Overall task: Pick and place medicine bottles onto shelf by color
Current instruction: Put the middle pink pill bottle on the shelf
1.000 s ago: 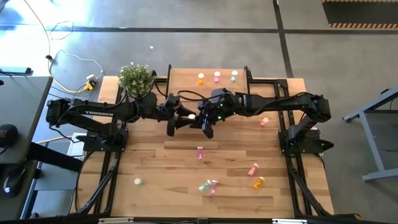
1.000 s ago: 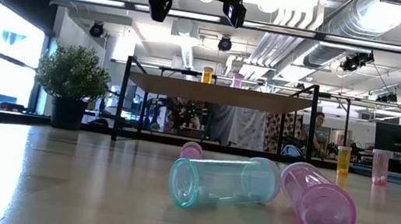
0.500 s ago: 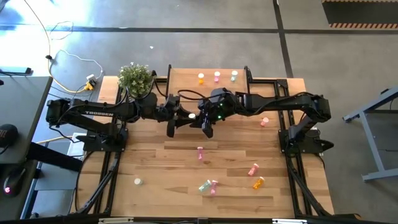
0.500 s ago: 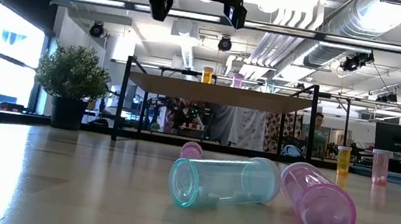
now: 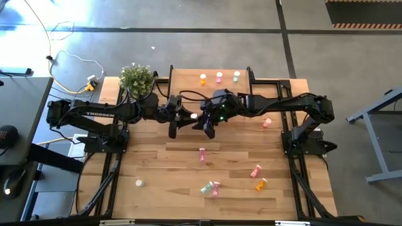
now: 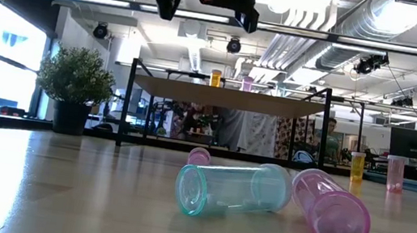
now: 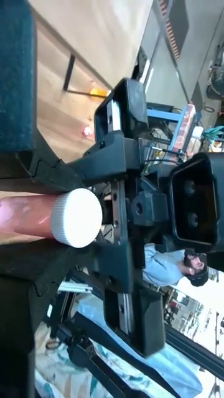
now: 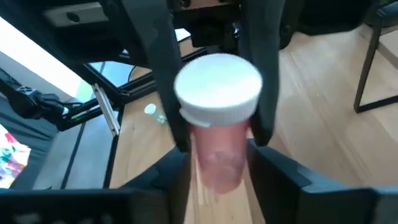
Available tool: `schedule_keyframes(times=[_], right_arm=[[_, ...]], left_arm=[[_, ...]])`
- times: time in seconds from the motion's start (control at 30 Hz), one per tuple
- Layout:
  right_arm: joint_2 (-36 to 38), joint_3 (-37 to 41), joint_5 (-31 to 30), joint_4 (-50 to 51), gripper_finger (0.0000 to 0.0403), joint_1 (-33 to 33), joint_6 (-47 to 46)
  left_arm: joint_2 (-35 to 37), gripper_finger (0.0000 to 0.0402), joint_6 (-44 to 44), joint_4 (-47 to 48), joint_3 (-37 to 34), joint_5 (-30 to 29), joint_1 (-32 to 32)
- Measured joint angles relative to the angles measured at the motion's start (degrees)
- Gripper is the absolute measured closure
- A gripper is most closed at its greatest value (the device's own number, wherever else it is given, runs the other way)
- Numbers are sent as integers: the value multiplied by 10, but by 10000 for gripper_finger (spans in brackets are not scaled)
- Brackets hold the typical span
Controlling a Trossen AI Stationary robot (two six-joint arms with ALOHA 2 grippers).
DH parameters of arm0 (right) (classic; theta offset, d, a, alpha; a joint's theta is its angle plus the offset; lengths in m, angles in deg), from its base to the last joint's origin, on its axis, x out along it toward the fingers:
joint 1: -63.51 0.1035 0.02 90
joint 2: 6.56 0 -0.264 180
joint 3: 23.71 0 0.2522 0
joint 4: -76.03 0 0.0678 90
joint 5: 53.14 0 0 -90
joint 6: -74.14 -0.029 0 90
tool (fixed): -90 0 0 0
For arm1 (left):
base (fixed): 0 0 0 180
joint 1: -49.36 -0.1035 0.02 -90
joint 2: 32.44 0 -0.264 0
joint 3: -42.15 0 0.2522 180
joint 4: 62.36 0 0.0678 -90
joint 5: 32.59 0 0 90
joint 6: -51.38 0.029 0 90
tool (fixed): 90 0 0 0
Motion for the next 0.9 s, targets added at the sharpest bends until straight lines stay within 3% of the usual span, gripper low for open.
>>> schedule_keyframes(times=[0.2, 0.4, 0.7, 0.9], right_arm=[[15, 0, 1, 33, 197, -13, -30], [51, 0, -29, 48, 188, -22, -28], [115, 0, -60, 67, 188, -74, 5], [146, 0, -60, 71, 188, -114, 52]], left_arm=[[0, 304, 16, 2, 0, -2, -21], [0, 304, 52, 7, 0, -10, -57], [-1, 304, 177, 31, 0, -210, -99], [-27, 304, 178, 25, 0, -278, -127]])
